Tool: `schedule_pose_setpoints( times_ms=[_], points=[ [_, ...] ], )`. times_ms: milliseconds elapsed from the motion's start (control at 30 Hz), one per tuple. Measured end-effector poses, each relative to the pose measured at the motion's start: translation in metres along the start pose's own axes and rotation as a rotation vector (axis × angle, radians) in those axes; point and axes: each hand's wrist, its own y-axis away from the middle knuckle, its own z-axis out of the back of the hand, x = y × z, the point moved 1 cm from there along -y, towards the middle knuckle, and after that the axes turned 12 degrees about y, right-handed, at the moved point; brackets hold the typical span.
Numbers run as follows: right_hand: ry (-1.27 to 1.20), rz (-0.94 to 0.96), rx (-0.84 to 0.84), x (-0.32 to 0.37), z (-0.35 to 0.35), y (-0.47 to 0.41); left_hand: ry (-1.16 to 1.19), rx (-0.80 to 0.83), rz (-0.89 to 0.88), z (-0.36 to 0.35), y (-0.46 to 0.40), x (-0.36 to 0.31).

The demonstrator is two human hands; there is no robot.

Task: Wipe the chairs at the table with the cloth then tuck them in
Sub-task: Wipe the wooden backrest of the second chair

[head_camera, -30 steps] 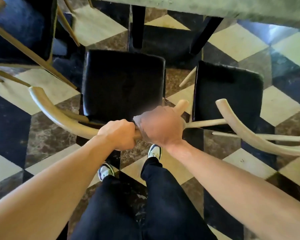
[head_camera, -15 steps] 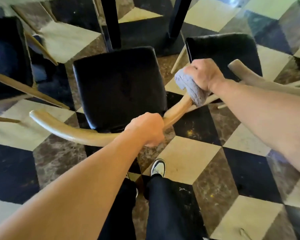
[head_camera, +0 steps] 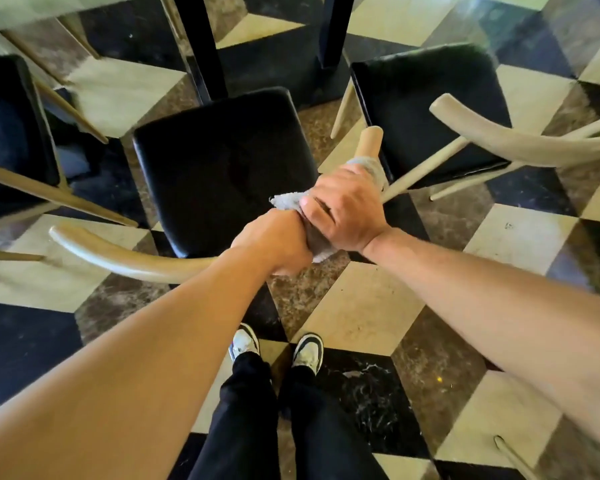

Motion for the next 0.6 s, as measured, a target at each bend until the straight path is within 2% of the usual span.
schedule_pose_setpoints(
  times_ms=[100, 200, 367, 467, 600],
  points=[
    [0.026, 0.144, 0.057, -0.025, 0.002, -0.011, -0.022, 0.037, -0.002, 0.005, 0.007, 0.010],
    [0.022, 0.157, 0.072, -0.045, 0.005, -0.020, -0.025, 0.125, 0.079, 0.018, 0.037, 0.057],
    [0.140, 0.132, 0.107, -0.055, 0.003, -0.033, -0.370, 0.170, 0.022, 0.055, 0.078, 0.148],
    [0.172, 0.037, 0.140, -0.038, -0.001, -0.020, -0.438, 0.205, -0.035, 0.060, 0.075, 0.168],
    [0.161, -0.124, 0.123, 0.017, 0.002, -0.001, -0.458, 0.145, -0.102, 0.055, 0.075, 0.168]
  ],
)
